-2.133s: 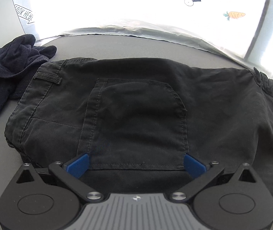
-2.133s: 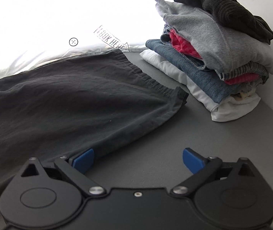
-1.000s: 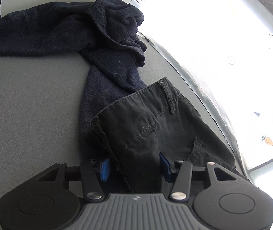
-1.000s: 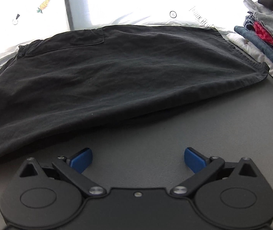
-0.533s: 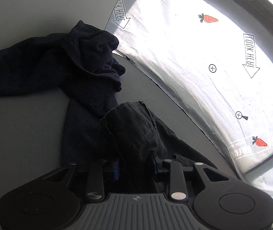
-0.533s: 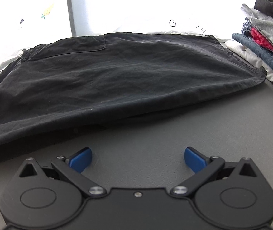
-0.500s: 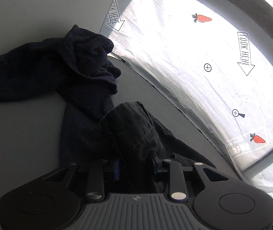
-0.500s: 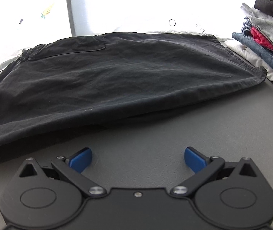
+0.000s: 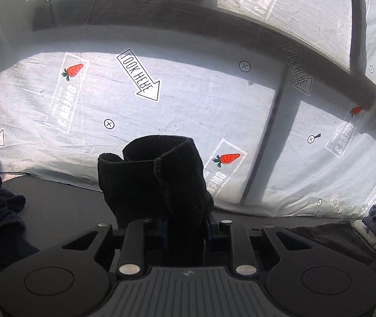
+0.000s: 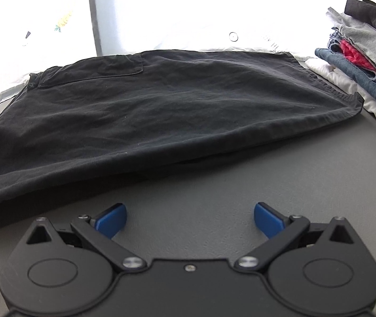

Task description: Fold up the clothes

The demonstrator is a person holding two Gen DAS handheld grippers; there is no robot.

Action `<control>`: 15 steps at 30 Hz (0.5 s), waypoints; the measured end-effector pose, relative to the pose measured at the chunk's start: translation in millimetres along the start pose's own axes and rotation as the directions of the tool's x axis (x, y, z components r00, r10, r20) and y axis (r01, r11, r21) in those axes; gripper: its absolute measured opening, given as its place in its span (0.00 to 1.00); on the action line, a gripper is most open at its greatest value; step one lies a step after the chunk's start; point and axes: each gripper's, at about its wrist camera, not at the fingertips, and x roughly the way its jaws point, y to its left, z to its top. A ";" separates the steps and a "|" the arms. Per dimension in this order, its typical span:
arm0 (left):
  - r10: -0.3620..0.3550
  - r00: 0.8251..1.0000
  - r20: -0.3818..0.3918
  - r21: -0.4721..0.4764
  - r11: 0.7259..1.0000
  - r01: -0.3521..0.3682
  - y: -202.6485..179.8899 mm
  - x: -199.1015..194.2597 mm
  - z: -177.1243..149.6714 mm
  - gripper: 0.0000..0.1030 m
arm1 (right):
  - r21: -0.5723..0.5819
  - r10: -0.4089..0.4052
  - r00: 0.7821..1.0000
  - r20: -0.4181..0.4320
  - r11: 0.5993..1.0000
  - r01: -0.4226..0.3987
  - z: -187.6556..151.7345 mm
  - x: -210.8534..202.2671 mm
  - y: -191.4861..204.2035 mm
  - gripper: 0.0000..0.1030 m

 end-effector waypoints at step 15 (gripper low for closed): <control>-0.427 0.802 -0.418 -0.471 0.856 0.211 -41.6 155.9 -116.6 0.39 | -0.005 0.004 1.000 0.026 1.000 -0.004 -3.9 -0.8 -0.4 1.00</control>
